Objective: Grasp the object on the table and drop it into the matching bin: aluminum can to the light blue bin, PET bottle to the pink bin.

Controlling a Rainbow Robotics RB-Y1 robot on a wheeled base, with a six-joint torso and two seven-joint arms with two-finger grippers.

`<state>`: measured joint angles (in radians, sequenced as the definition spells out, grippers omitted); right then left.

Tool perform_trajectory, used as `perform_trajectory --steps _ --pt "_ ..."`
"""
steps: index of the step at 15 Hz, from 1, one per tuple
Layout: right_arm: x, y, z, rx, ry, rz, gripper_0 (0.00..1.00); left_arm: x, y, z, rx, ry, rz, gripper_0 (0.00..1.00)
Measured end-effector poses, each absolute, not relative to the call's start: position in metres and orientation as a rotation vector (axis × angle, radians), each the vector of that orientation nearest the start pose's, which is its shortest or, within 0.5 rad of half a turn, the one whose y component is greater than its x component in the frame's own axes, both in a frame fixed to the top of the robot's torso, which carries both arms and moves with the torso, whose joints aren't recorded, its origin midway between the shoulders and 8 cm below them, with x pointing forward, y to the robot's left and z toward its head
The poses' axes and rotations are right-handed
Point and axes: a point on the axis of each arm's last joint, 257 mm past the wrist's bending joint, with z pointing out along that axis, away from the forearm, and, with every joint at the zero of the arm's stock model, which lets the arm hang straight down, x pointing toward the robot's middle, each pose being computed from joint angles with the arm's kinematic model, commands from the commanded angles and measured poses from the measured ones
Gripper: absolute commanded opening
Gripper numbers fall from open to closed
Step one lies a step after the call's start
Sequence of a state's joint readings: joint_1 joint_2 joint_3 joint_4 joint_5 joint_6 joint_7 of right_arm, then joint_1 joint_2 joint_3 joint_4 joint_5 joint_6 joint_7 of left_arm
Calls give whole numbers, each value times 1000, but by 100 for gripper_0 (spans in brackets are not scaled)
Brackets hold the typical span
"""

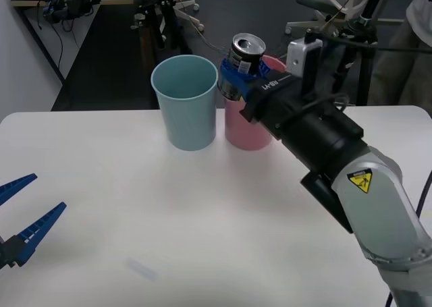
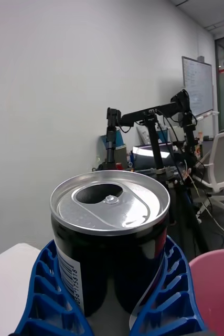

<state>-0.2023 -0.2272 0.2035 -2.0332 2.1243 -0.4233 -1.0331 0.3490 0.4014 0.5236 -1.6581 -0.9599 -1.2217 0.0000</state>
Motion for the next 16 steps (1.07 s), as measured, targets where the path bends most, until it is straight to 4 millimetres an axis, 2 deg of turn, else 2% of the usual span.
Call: perform_trajectory --steps 3,6,12,16 --pt "528 -10 7 -405 1306 610 0 342 330 -169 465 1441 -567 100" --pt "558 9 6 -407 1338 578 0 342 330 -169 465 1441 -567 100" --pt "601 49 12 -409 1373 568 0 342 330 -169 465 1441 -567 100" --pt "628 68 15 -413 1381 544 0 342 330 -169 465 1441 -567 100"
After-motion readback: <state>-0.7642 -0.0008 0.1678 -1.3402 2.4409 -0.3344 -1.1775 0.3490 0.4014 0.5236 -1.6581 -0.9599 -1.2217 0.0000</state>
